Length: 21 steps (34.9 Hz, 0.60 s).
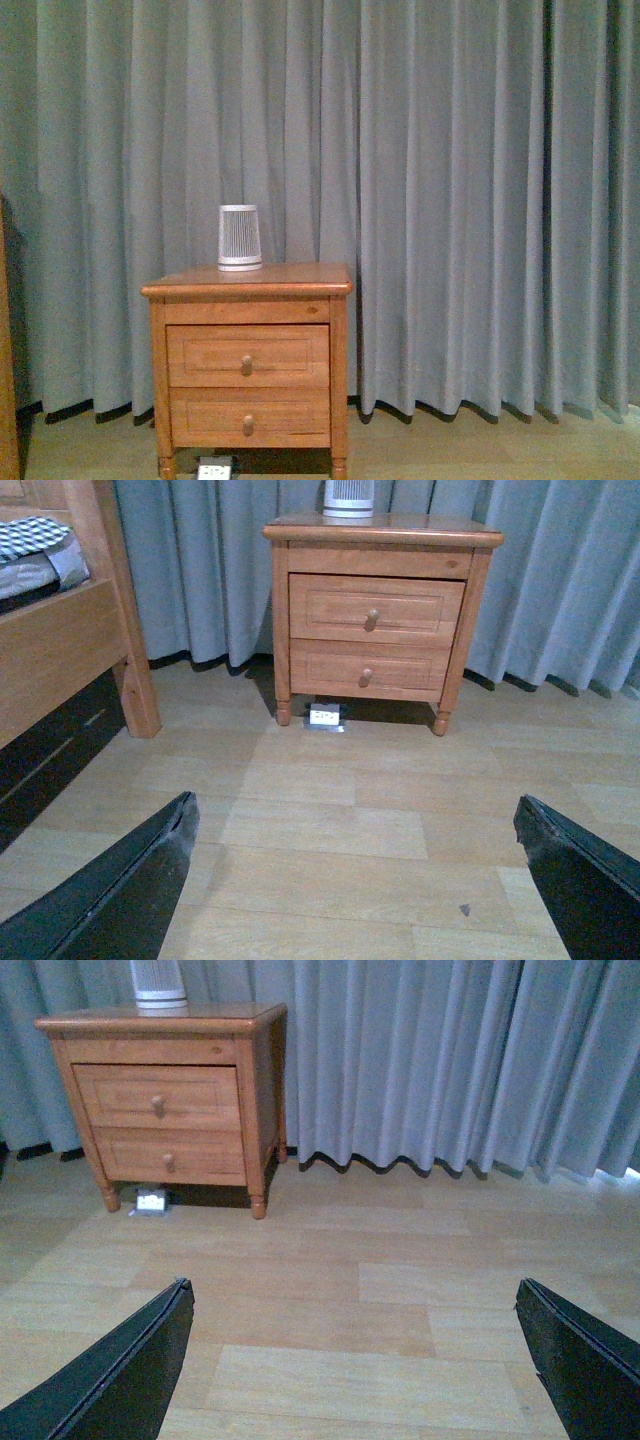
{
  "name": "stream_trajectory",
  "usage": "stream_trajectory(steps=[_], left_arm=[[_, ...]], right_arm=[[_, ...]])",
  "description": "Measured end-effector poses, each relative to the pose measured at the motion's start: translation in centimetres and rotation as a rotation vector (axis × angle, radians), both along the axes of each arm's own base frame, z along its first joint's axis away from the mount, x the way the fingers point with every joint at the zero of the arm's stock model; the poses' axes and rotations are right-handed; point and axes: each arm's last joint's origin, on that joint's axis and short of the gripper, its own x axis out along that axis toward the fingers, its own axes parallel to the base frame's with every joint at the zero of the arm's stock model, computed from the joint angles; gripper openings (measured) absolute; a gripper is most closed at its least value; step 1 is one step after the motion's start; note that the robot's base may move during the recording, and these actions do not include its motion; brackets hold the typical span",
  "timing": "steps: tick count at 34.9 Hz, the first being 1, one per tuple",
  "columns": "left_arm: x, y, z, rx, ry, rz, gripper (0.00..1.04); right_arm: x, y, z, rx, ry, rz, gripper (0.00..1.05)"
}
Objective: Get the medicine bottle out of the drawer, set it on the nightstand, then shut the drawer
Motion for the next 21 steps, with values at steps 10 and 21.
stream_trajectory(steps=[10,21], left_arm=[[0.00,0.00,0.00,0.000,0.000,0.000,0.98],[0.00,0.00,0.00,0.000,0.000,0.000,0.98]], right_arm=[[0.00,0.00,0.00,0.000,0.000,0.000,0.98],[0.00,0.00,0.00,0.000,0.000,0.000,0.98]])
